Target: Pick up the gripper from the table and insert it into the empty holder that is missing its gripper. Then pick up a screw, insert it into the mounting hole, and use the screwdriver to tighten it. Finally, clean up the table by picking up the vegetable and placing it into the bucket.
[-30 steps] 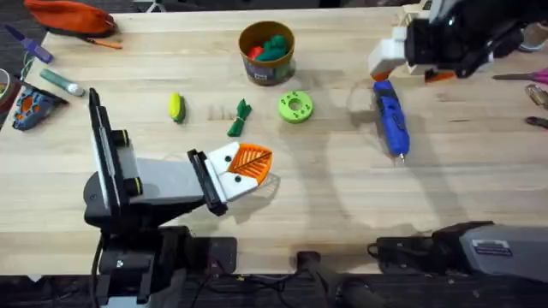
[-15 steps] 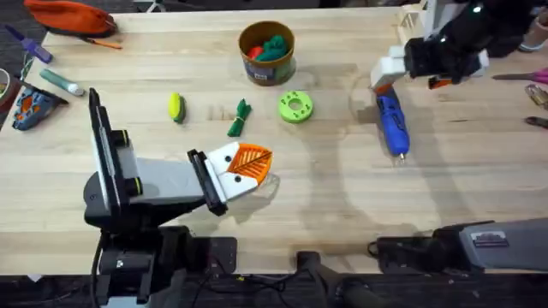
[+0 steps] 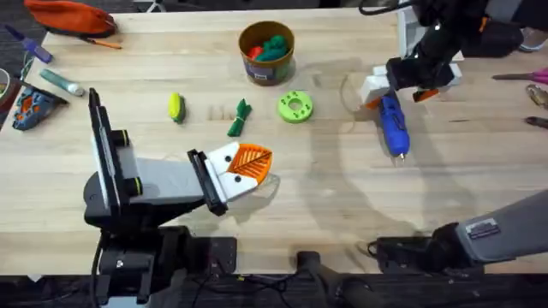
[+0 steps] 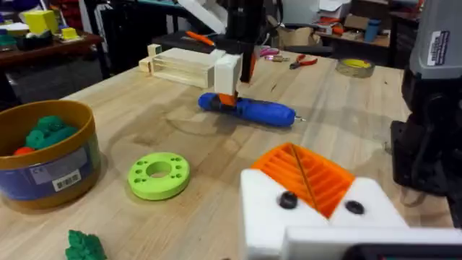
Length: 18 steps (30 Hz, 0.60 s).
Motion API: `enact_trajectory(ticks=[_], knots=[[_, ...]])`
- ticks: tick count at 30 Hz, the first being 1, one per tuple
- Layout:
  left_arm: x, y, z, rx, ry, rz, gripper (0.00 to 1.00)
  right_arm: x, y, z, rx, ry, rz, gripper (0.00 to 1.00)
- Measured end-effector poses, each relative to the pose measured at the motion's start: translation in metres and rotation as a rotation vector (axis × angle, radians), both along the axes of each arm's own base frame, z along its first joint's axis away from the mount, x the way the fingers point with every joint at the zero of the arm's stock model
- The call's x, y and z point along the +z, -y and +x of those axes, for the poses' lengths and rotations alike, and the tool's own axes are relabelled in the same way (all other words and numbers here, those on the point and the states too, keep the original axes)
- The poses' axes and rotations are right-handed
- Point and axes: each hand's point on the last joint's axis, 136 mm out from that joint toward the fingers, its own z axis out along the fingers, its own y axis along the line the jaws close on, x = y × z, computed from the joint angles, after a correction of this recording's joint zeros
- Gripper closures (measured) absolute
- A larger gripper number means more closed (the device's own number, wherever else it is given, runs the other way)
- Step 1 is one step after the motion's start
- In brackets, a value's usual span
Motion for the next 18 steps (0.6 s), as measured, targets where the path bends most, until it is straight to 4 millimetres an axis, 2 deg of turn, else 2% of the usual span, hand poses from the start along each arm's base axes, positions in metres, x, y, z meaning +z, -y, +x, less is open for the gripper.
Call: enact_trajectory(ticks=[18], knots=[[0.000, 0.000, 0.000, 0.000, 0.000, 0.000, 0.994, -0.033, 0.006, 0.003, -0.017, -0.077, -0.008, 0.011]])
